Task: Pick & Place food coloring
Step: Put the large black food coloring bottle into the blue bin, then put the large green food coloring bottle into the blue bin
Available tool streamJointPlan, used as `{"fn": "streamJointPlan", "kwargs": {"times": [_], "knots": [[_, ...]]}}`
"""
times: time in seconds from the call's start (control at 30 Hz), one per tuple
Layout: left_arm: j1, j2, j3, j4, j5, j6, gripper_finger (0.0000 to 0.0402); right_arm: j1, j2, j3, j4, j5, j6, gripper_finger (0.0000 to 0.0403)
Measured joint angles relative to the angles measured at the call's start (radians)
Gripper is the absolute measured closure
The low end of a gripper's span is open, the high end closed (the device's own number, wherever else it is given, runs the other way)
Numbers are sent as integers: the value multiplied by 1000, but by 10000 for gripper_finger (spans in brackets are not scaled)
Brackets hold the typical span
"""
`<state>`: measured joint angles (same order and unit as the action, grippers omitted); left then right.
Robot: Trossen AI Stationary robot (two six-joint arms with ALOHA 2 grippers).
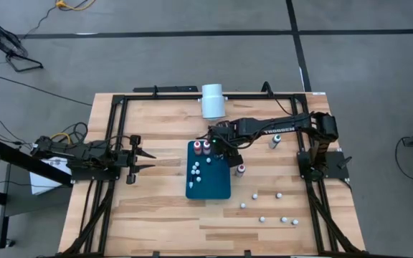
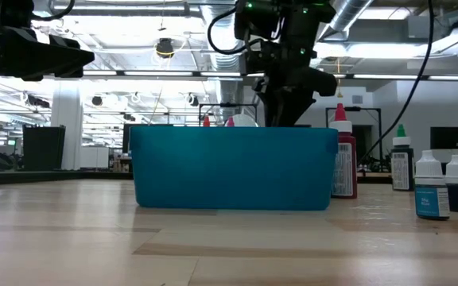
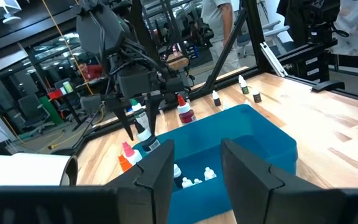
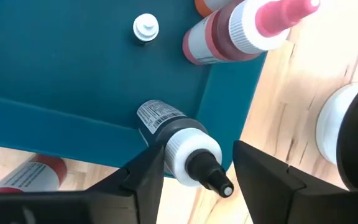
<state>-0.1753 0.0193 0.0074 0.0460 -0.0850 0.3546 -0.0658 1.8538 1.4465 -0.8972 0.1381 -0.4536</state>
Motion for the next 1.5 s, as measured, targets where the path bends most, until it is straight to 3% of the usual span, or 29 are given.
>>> {"fn": "streamJointPlan", "kwargs": {"times": [0.3, 0.57, 0.77, 1.1, 1.27, 1.5], "knots": [[0, 0, 0, 0, 0, 0, 278, 28, -1, 71, -67, -4, 26, 189], [0, 0, 0, 0, 0, 2, 278, 33, -51, 126, -243, 1, 131, 177], [0, 0, 0, 0, 0, 2, 278, 28, -147, 115, -405, 44, 321, 178], [0, 0, 0, 0, 0, 1, 278, -10, -409, -149, -476, 271, 815, 177], [0, 0, 0, 0, 0, 1, 278, -36, -518, -258, -487, 278, 1066, 176], [0, 0, 0, 0, 0, 2, 278, -68, -597, -375, -479, 253, 1187, 177]]}}
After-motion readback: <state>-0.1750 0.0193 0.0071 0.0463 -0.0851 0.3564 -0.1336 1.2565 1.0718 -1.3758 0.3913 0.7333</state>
